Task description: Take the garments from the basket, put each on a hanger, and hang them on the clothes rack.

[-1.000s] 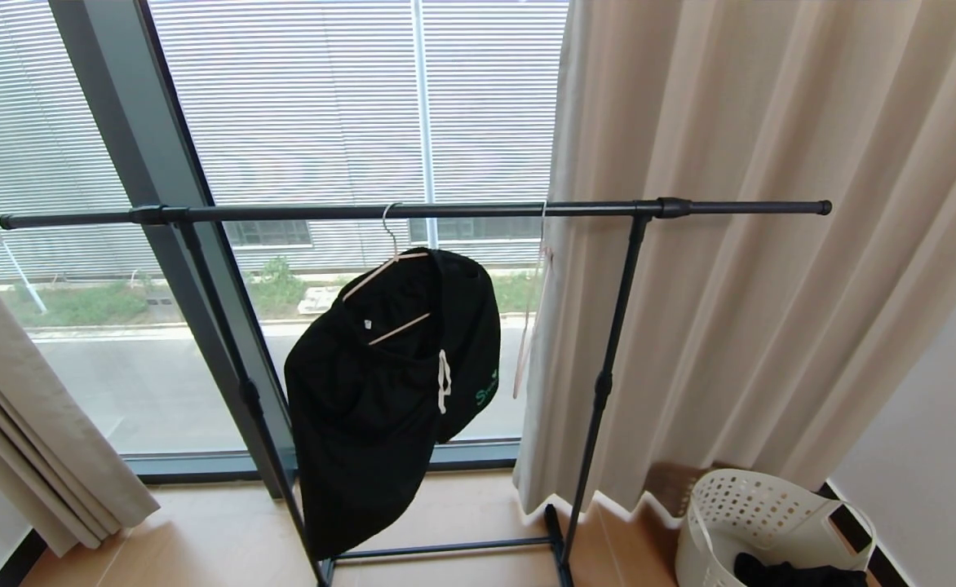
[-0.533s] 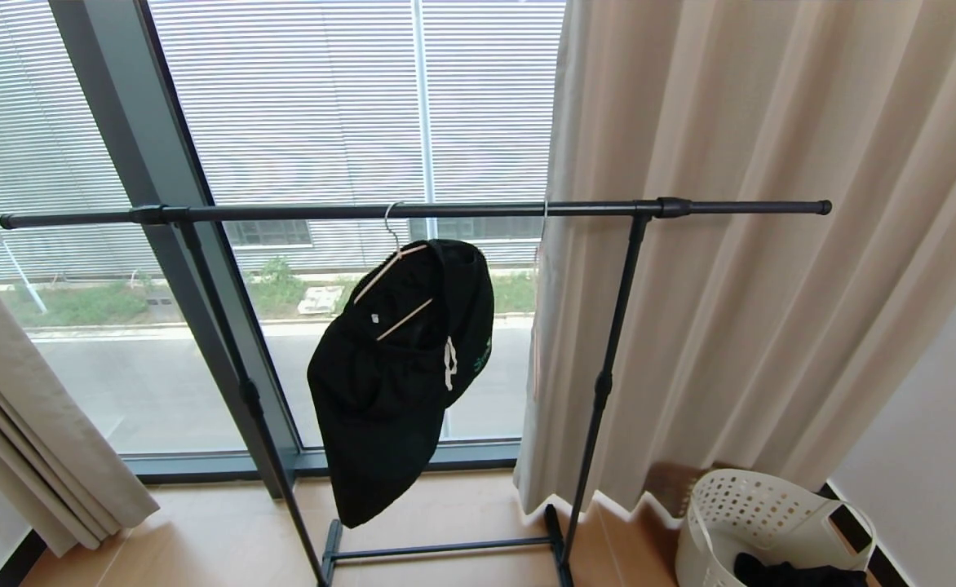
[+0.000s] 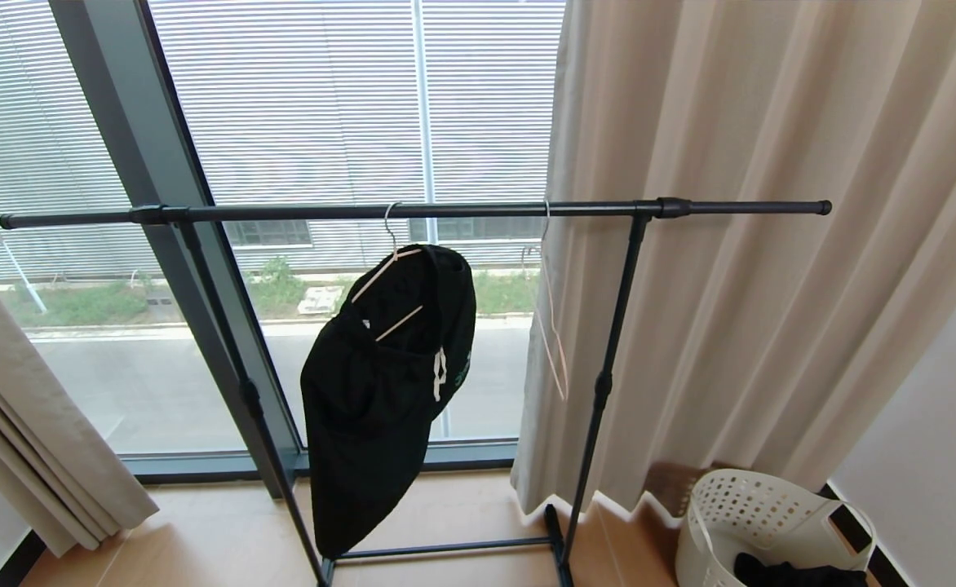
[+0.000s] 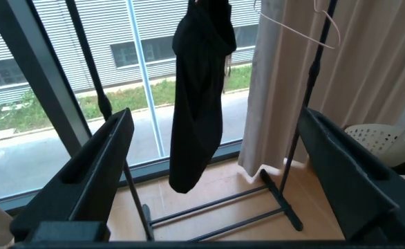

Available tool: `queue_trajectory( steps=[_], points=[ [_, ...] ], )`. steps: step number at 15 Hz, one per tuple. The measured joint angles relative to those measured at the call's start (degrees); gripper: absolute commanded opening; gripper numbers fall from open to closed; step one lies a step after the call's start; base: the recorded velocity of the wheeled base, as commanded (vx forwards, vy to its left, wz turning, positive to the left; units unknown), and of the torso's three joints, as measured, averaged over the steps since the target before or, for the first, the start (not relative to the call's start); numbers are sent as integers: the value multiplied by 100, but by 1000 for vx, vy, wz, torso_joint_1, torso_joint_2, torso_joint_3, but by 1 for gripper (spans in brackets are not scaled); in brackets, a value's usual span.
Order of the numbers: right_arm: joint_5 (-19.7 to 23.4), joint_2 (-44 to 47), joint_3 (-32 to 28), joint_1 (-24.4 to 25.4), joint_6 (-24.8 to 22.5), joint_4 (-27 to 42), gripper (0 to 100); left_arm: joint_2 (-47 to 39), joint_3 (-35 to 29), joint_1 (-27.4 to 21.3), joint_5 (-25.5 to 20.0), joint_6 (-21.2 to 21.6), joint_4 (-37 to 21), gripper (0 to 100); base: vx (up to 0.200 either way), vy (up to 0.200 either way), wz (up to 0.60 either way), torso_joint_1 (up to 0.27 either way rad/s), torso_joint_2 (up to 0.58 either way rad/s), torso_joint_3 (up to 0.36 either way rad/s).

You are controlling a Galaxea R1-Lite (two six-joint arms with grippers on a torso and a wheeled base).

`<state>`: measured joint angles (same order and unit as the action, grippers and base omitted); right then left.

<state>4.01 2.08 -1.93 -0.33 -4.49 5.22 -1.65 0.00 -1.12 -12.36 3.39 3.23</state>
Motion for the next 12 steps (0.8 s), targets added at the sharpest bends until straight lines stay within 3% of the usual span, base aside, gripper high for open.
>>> queue_trajectory(
  steps=[2,5,7,12],
  points=[
    [4,-27,-7,4,0,2,100,60,0,22,82,11,-17,100,0,0,0,0,0,0],
    [-78,-71,-7,9,85,-29,100,116,0,110,563,-96,-12,100,0,0,0,0,0,0],
    [-311,-110,4,15,277,-44,100,143,0,112,580,-173,-4,100,0,0,0,0,0,0],
    [-207,-145,-5,26,508,-49,100,151,0,96,315,-145,-11,100,0,0,0,0,0,0]
  ],
)
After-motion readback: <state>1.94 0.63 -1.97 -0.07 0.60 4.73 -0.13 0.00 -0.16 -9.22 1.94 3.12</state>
